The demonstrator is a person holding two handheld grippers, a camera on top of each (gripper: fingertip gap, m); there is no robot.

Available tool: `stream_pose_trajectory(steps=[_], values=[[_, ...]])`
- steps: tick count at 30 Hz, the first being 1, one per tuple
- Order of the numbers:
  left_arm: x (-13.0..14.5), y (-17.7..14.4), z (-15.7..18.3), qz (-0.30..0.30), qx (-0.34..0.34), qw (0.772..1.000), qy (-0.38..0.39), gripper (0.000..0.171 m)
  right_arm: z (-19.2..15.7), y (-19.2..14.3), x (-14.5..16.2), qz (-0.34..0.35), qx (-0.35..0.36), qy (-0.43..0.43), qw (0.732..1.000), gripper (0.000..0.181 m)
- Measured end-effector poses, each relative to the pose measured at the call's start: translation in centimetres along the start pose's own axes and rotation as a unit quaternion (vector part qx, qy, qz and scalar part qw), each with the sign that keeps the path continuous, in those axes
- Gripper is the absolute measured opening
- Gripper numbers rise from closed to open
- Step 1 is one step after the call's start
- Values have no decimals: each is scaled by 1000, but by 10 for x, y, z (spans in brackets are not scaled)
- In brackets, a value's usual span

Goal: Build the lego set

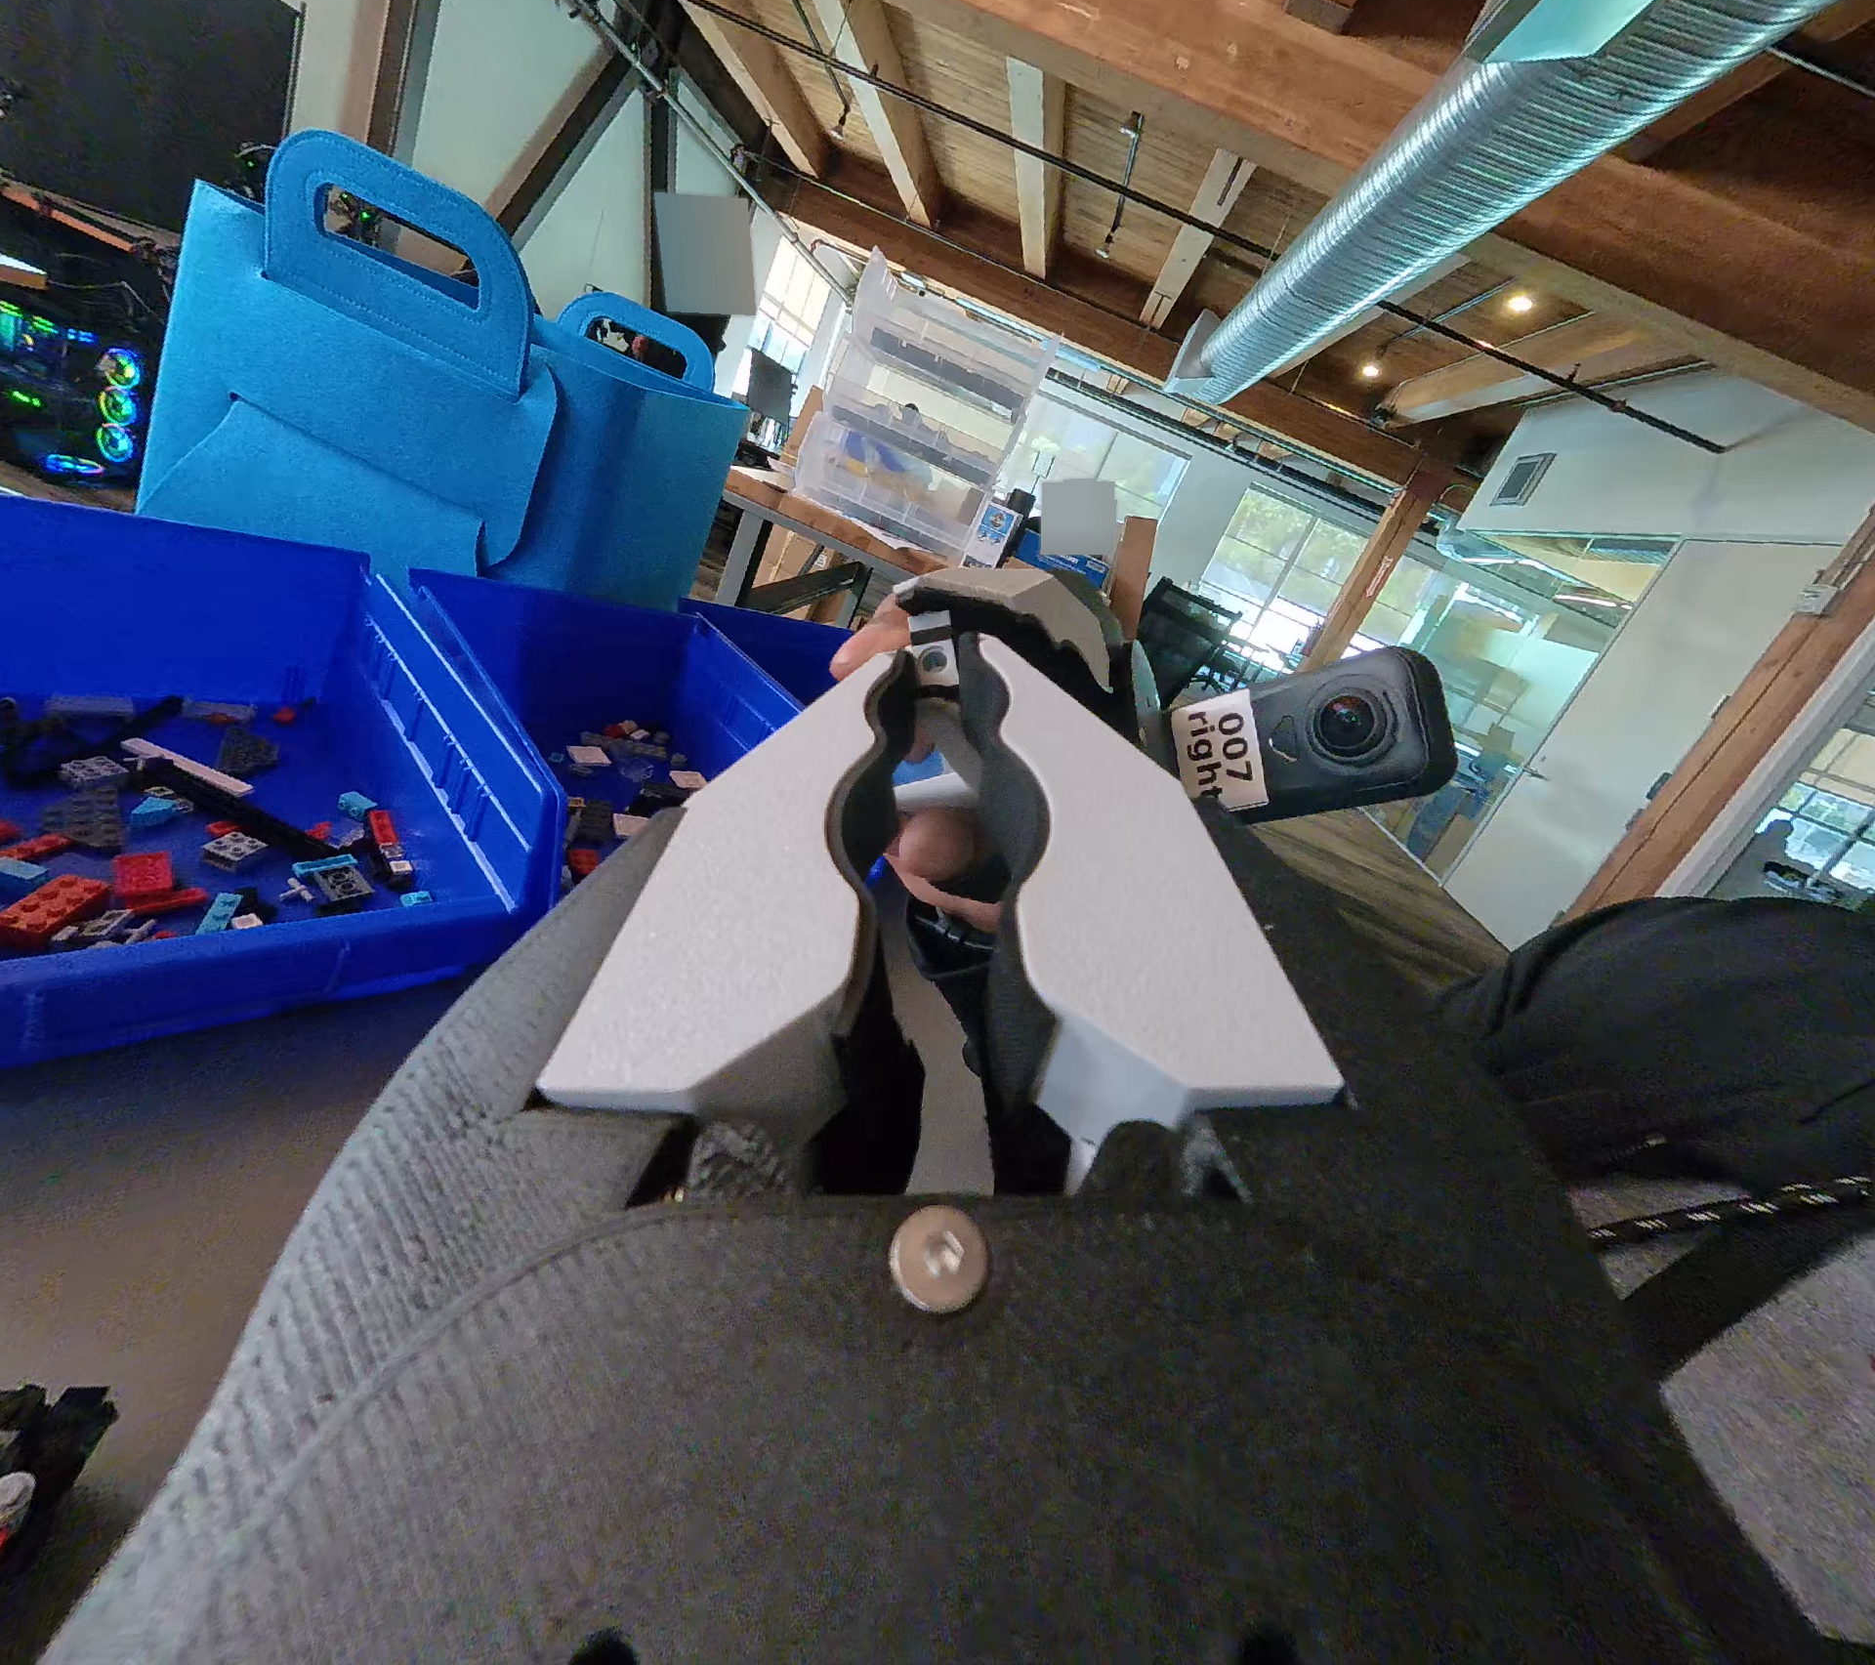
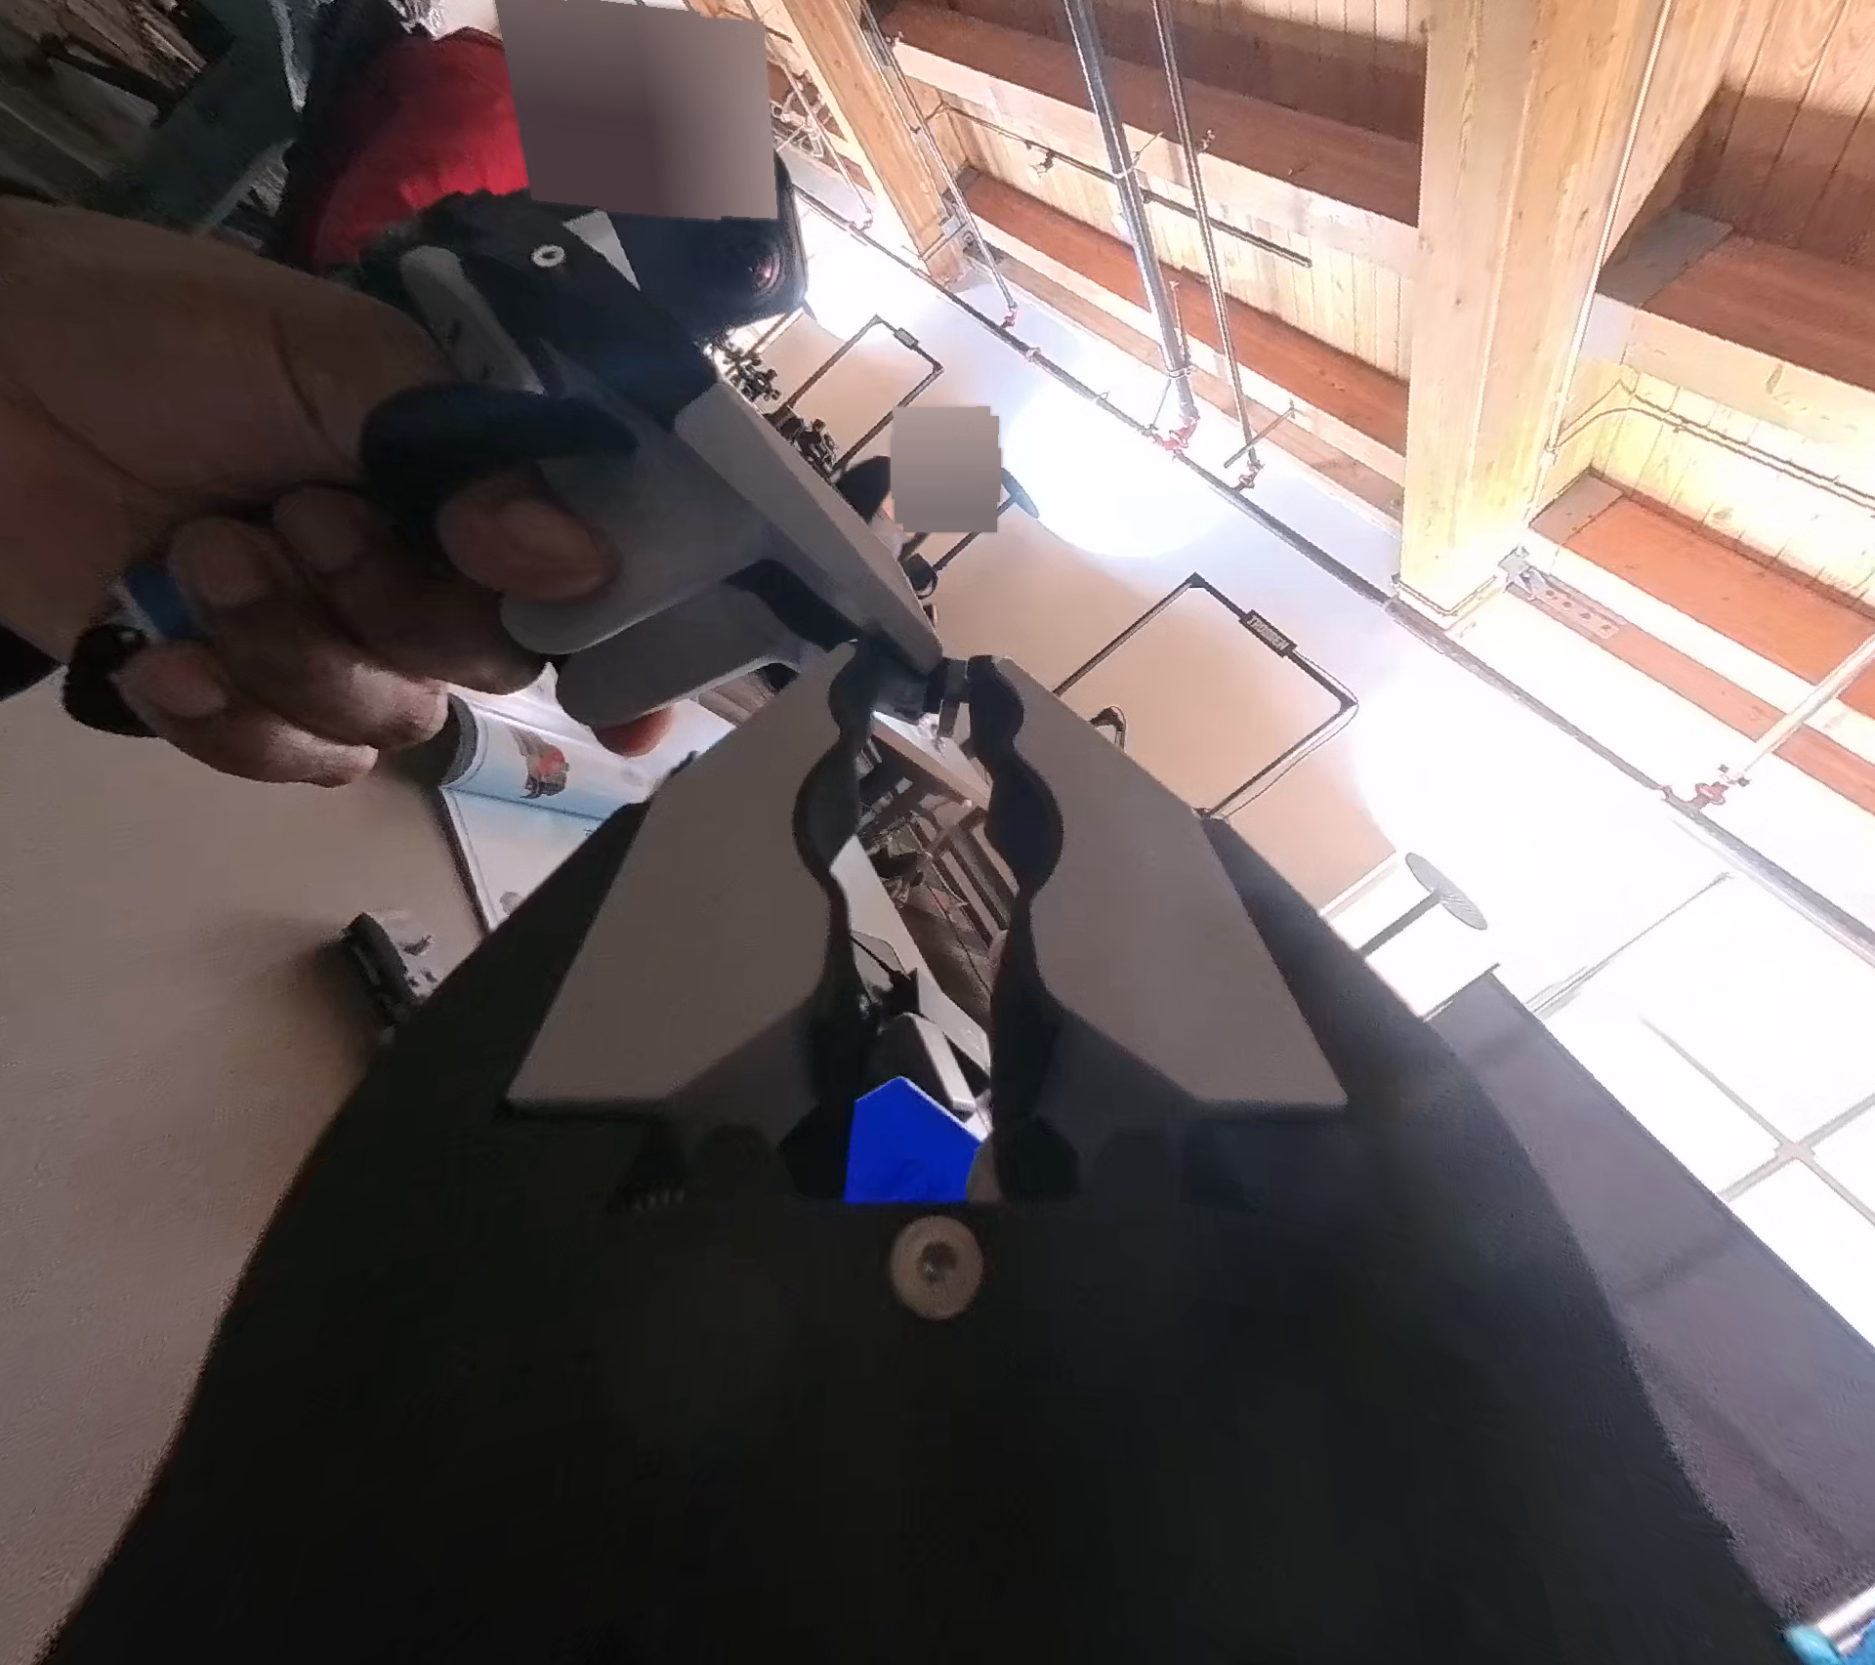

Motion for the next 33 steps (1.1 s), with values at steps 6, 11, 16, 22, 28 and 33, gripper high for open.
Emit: stream_pose_trajectory(steps=[6, 11, 16, 22, 28, 33], values=[[0, 0, -1, 3, 4, 1000, -3, 7, 1, 1, 1, 20, -6, 41, 999, 19], [0, 0, -1, 5, 4, 1000, 0, 8, 2, 0, 1, 24, -9, 47, 999, 19], [-1, 1, 0, 10, 8, 1000, -1, 8, 3, 0, 0, 18, -4, 33, 999, 20], [-8, -2, -3, 29, 81, 990, -111, 8, 6, -7, -4, 26, 2, 18, 1000, 22], [-8, -1, -6, 23, 103, 982, -155, 8, 5, -4, -3, 20, 9, 14, 1000, 25], [-6, -1, -7, 18, 107, 980, -165, 8, 4, 0, -1, 7, 10, 10, 1000, 24]])
Point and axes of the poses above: each gripper's, where its closed fingertips meet, y out along the fingers, x out of its underside, z = x × y across the jaws, the point moved 4 cm from there along -y, back along the fingers, and after that the axes turned 14 degrees about -x, right-handed, at the moved point
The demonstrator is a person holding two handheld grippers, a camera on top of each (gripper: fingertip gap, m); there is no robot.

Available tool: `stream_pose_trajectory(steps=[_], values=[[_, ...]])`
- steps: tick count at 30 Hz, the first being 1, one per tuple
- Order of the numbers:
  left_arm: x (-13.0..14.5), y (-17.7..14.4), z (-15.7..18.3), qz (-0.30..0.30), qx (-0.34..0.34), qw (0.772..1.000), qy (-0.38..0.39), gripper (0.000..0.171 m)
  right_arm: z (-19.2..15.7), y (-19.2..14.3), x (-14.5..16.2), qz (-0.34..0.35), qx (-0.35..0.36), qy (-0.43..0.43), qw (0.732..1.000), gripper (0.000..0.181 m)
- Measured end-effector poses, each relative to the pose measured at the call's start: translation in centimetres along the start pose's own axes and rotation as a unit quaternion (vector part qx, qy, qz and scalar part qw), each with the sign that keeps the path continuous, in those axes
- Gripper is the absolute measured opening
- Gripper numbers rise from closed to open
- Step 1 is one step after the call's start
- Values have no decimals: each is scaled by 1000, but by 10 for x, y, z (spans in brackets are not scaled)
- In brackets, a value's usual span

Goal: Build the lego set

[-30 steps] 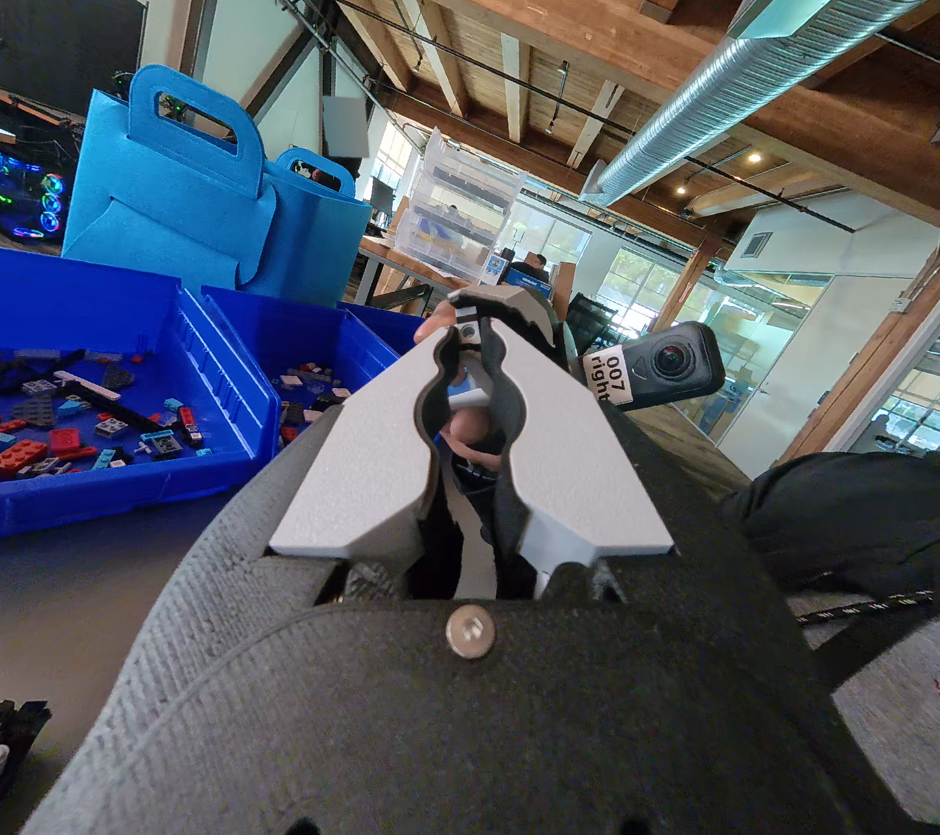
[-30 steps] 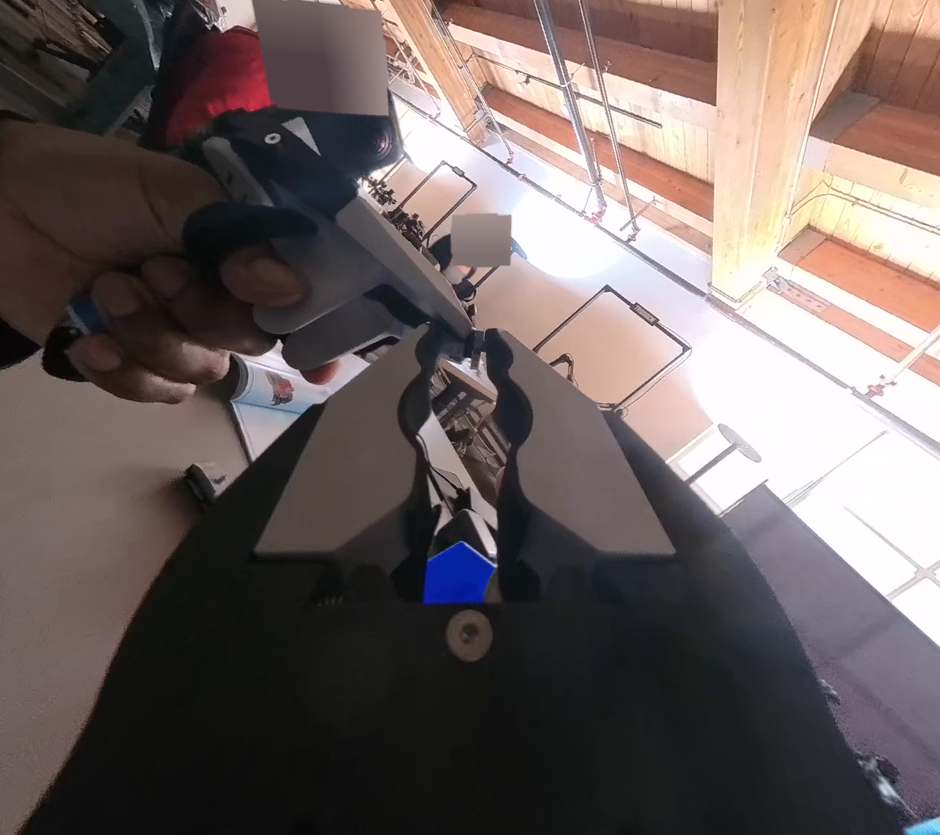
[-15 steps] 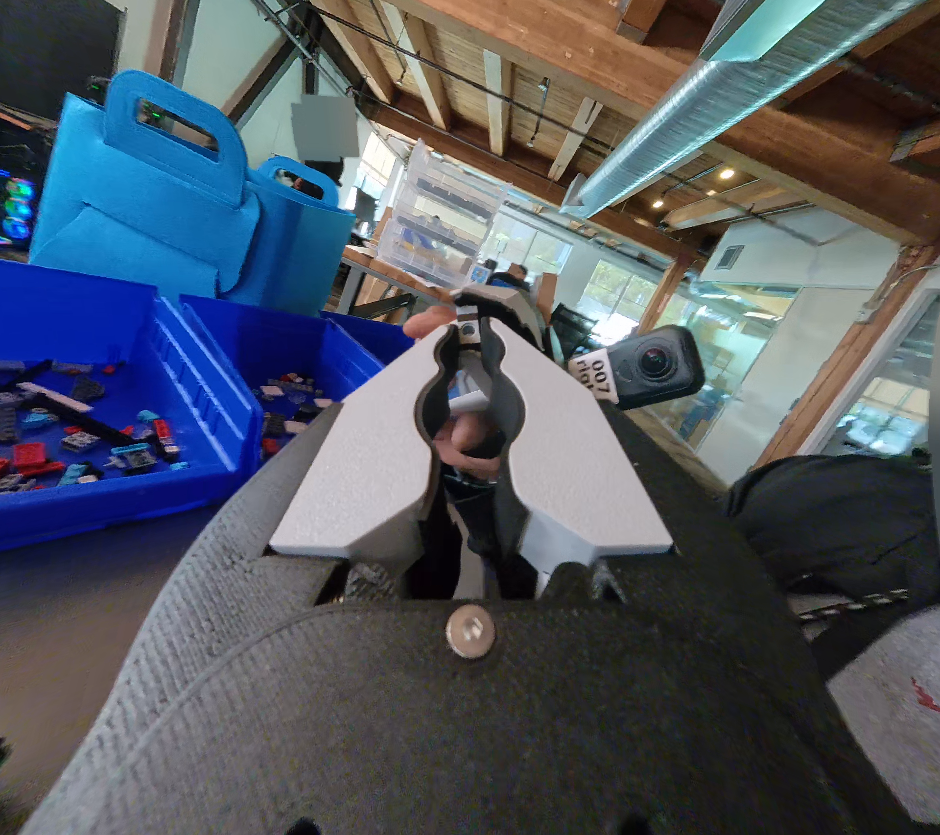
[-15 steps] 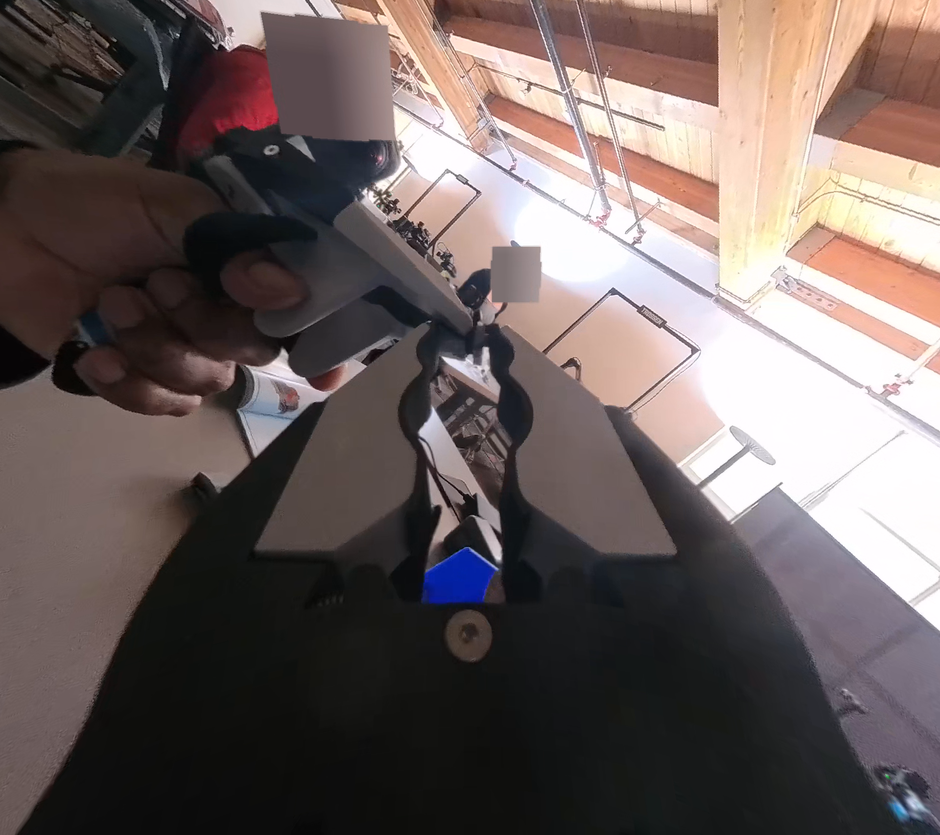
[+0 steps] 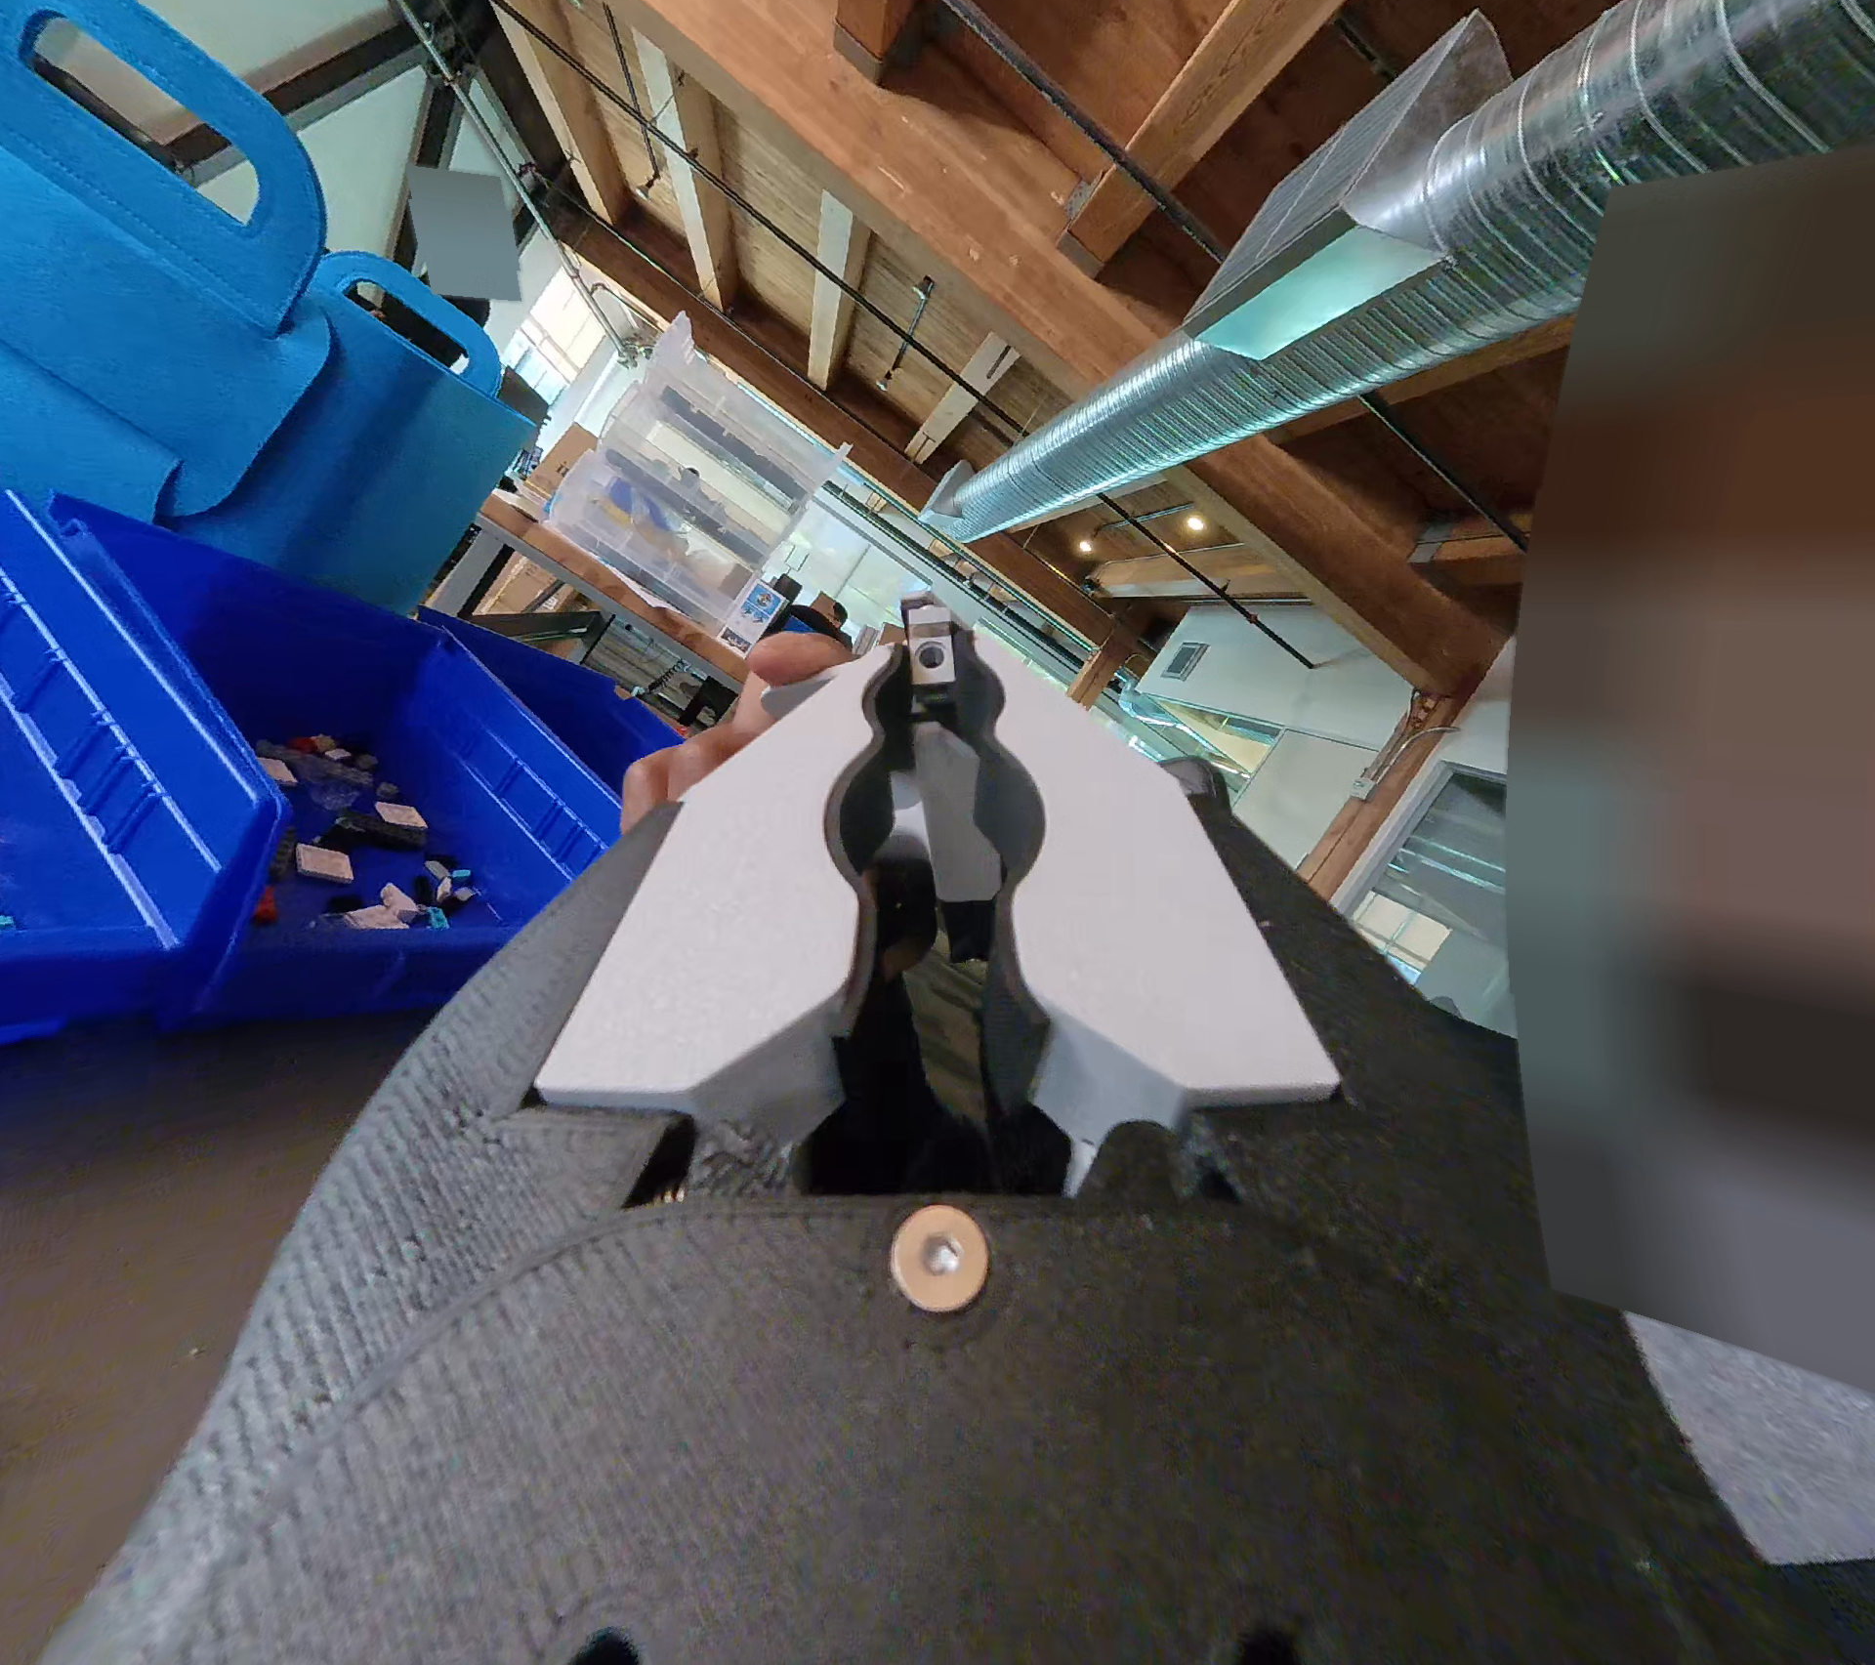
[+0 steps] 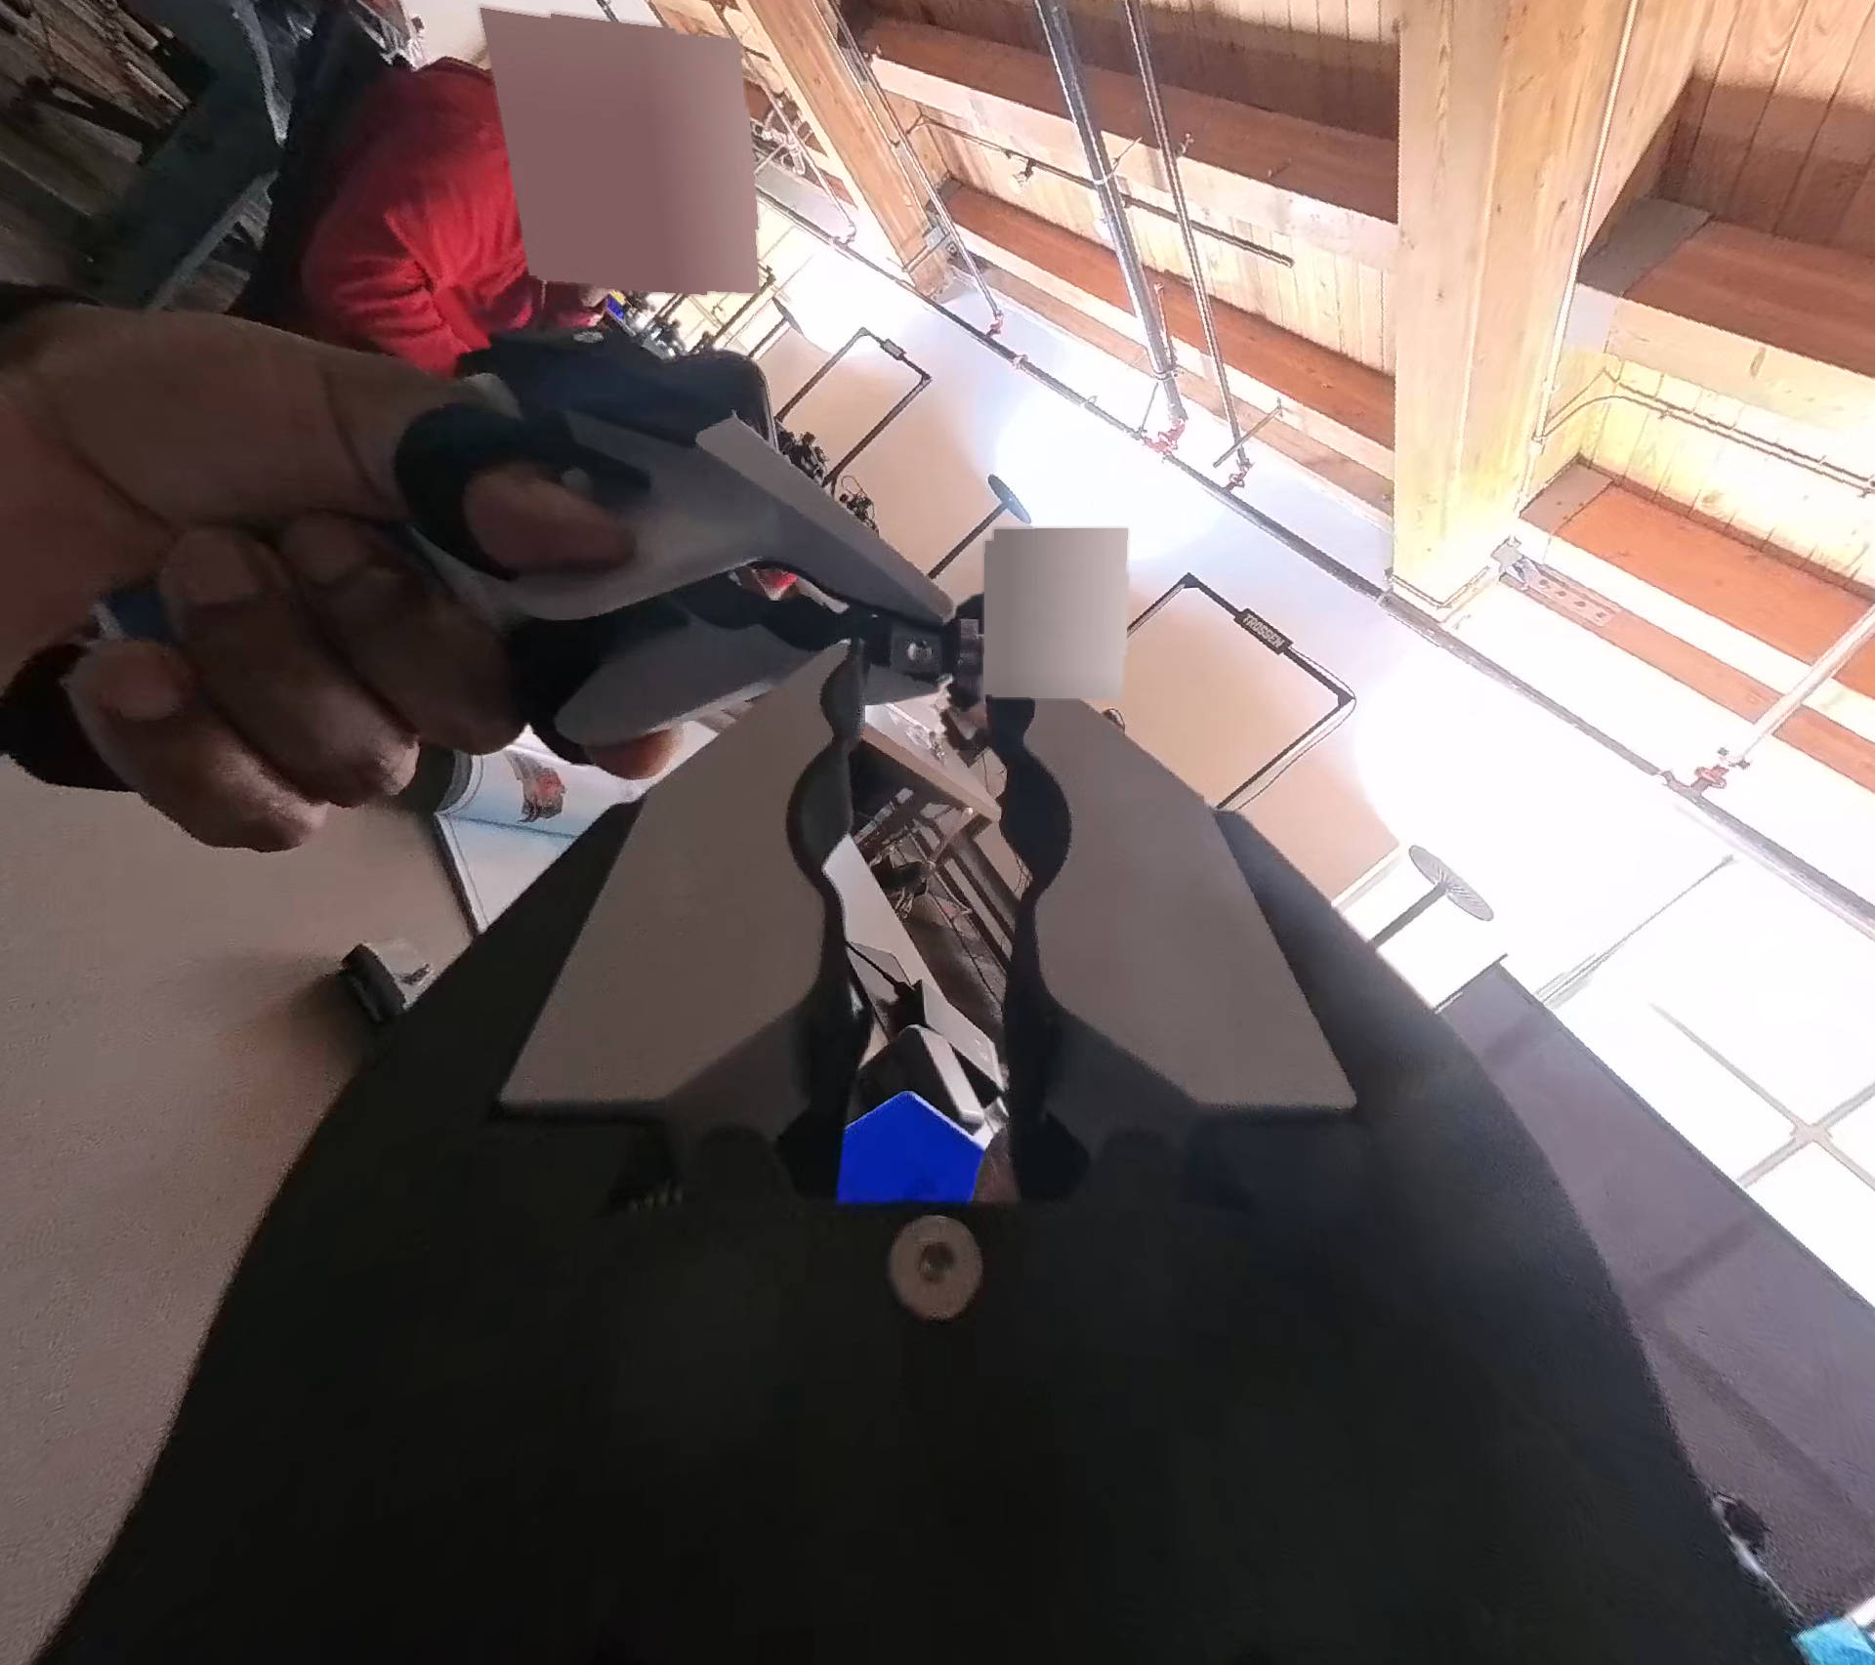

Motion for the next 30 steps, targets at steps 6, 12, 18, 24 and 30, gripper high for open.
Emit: stream_pose_trajectory(steps=[6, 12, 18, 24, 30], values=[[-7, -4, -5, 18, -6, 1000, 3, 8, 2, -2, 4, 17, -23, 65, 997, 24], [-14, -21, -18, -11, -13, 997, 81, 8, 4, 2, 19, 105, -120, 360, 919, 28], [4, -34, -28, -38, -34, 985, 164, 8, -11, 20, 31, 145, -187, 476, 847, 30], [6, -38, -29, -41, -39, 977, 205, 8, -14, 25, 34, 152, -209, 495, 830, 24], [7, -38, -22, -39, -54, 965, 254, 8, -10, 19, 33, 170, -217, 511, 814, 18]])
Point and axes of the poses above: each gripper's, where its closed fingertips meet, y out along the fingers, x out of its underside, z = x × y across the jaws, the point moved 4 cm from there along -y, back along the fingers, and after that the axes turned 14 degrees about -x, right-handed, at the moved point
